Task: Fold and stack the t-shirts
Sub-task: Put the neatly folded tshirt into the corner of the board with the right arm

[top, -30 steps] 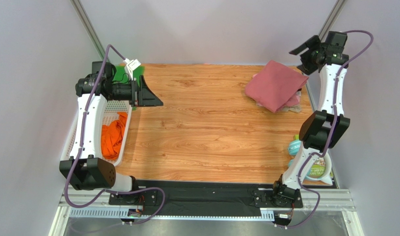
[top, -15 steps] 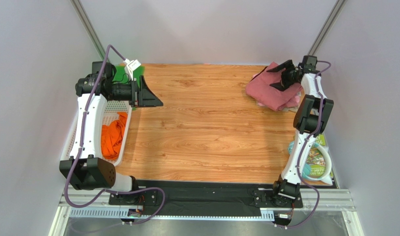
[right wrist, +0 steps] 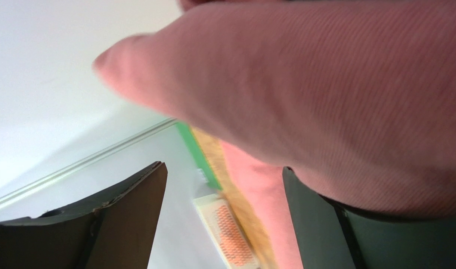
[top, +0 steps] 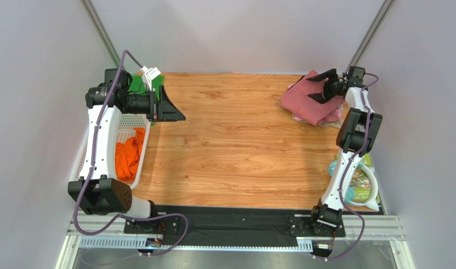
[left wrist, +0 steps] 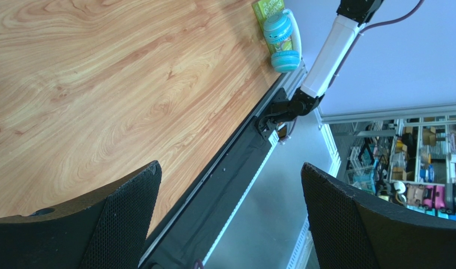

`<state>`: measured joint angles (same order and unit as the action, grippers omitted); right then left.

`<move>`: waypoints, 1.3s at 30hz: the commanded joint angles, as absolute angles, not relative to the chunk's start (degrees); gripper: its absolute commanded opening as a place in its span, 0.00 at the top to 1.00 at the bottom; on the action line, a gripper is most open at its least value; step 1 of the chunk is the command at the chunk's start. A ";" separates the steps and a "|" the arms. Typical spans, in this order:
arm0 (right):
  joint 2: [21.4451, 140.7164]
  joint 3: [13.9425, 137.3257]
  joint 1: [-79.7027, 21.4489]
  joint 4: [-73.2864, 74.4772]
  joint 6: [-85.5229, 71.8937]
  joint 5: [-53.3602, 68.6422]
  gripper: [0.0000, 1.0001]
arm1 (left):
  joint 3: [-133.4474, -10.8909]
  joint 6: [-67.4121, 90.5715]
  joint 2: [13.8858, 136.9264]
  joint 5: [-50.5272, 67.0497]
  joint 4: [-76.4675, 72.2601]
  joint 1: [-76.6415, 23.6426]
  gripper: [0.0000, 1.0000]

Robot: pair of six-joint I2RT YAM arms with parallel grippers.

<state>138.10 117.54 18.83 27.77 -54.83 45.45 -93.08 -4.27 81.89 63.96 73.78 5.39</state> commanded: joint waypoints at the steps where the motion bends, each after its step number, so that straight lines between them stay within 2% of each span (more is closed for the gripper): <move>1: 134.73 121.88 18.46 12.33 -66.87 53.07 0.17 | -95.53 -5.45 82.44 64.60 74.27 5.89 0.00; 4: 135.61 124.54 17.84 -1.63 -76.34 54.75 0.17 | -96.33 -5.10 82.62 64.42 74.27 5.89 0.00; 6: 139.10 128.46 17.40 -5.87 -79.88 55.02 0.17 | -96.76 -5.01 82.62 63.99 74.27 5.89 0.00; 12: 147.21 130.26 16.96 -4.04 -79.81 54.06 0.18 | -97.47 -5.27 83.67 62.58 75.06 5.89 0.00; 20: 150.37 124.19 17.49 -0.88 -75.41 52.38 0.17 | -98.53 -4.92 84.46 62.05 75.41 5.89 0.00; 26: 153.02 126.65 18.28 2.81 -75.14 53.96 0.17 | -98.35 -6.50 83.06 61.44 77.60 5.89 0.00; 31: 143.63 125.77 18.63 3.86 -73.22 55.11 0.16 | -97.38 -7.82 79.99 61.08 78.75 6.33 0.00; 35: 132.23 125.77 19.51 10.87 -67.95 55.55 0.15 | -95.29 -8.00 78.05 60.91 77.88 6.68 0.00; 39: 122.19 119.20 20.65 16.69 -60.92 54.24 0.14 | -92.29 -5.98 75.85 59.85 74.27 6.77 0.00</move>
